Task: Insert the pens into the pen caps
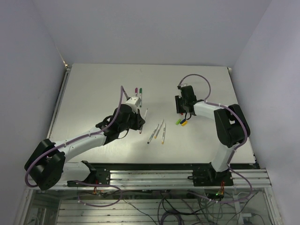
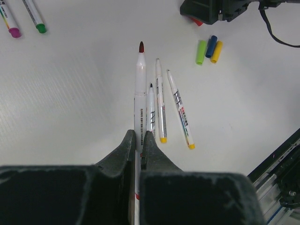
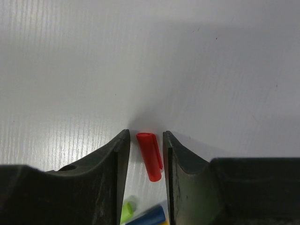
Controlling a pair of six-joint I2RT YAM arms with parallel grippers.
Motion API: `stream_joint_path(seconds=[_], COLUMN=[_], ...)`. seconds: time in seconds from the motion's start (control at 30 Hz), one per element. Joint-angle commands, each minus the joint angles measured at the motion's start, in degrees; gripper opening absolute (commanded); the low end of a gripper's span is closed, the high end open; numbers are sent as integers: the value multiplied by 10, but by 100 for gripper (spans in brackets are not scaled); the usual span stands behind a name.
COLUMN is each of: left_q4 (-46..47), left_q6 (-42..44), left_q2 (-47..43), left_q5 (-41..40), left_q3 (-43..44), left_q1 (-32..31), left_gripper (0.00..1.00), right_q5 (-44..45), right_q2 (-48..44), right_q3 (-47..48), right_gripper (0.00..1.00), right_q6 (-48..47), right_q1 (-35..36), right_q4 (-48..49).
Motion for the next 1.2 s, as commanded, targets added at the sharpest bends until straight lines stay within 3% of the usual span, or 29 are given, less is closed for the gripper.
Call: stream_joint_path(seconds=[0.0,1.17], left_q4=[28,39], left_q6=[-7,-18], left_q2=[-1,-2], left_q5=[18,39], left_q3=[-6,-21], left_q1=[8,22], left_gripper=[7,7], right_q5=[5,13], right_q2=[9,12], right_q3=[7,-55], right_gripper=[34,27], right_q6=[9,91], right_q1=[0,1], right_q4=[-3,-72])
